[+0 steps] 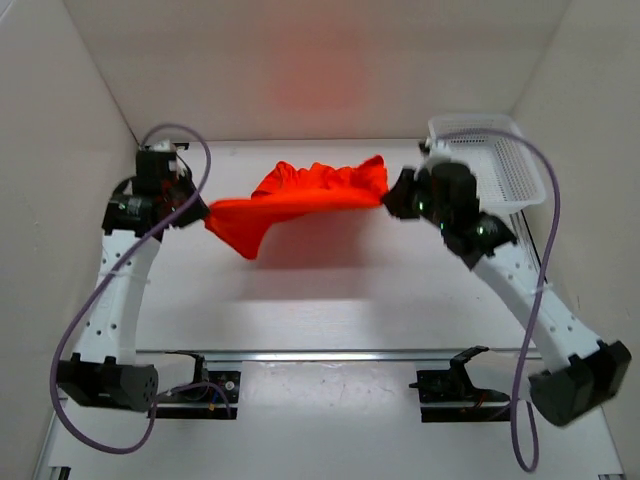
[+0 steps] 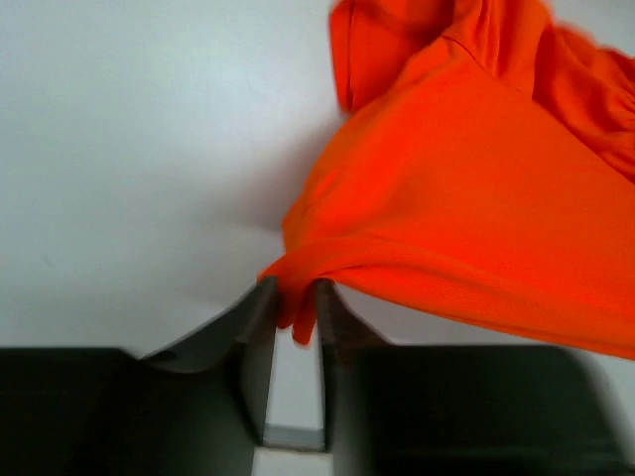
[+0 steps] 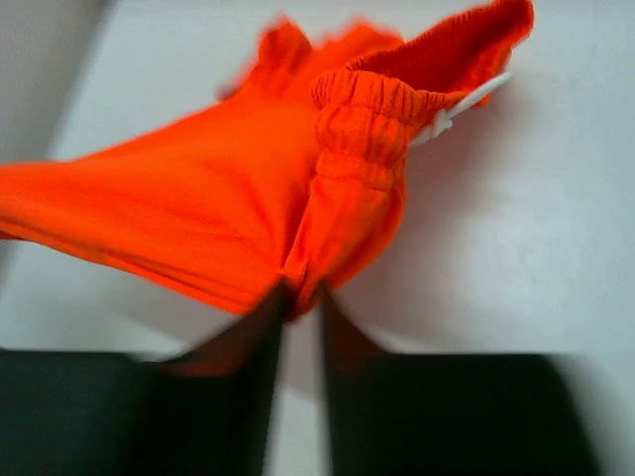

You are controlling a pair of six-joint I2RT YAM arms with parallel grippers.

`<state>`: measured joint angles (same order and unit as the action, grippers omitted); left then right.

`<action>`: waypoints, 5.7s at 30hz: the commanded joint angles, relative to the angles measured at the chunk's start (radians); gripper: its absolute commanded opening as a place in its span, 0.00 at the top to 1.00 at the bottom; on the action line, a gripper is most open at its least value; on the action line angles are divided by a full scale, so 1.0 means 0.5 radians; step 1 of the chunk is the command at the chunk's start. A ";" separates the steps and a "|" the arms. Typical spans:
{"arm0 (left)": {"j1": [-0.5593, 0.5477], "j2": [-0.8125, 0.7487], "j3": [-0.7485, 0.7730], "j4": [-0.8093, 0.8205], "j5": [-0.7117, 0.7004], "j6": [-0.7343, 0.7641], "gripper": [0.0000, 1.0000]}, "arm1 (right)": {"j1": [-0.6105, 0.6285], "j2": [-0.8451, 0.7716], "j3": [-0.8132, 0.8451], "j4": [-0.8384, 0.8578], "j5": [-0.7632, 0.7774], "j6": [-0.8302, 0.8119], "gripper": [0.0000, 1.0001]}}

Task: Fold and stack the shorts
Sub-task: Flatten the shorts out

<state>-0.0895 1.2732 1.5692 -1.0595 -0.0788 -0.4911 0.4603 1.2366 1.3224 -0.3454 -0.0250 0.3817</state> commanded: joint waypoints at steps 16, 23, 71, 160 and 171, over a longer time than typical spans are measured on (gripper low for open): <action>-0.097 -0.239 -1.156 0.103 0.243 -0.511 0.19 | -0.092 -0.142 -0.835 -0.641 0.161 0.510 0.31; -0.116 -0.123 -1.598 0.361 0.366 -0.818 0.08 | -0.307 0.147 -0.939 -0.374 -0.235 0.486 0.11; 0.464 -0.205 1.282 -0.357 0.161 -0.260 0.89 | -0.365 -0.175 1.279 -1.226 -0.662 -0.196 1.00; 0.366 1.786 1.774 0.061 0.121 -0.012 0.00 | -0.608 1.964 1.777 -0.383 -0.392 0.096 0.00; -0.213 0.928 0.226 0.066 0.151 0.065 0.90 | -0.568 1.040 0.186 -0.398 -0.496 0.031 0.50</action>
<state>-0.1261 1.8118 1.8744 -1.0130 -0.0521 -0.4496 0.1818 1.8336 1.5772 -0.5617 -0.2394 0.4084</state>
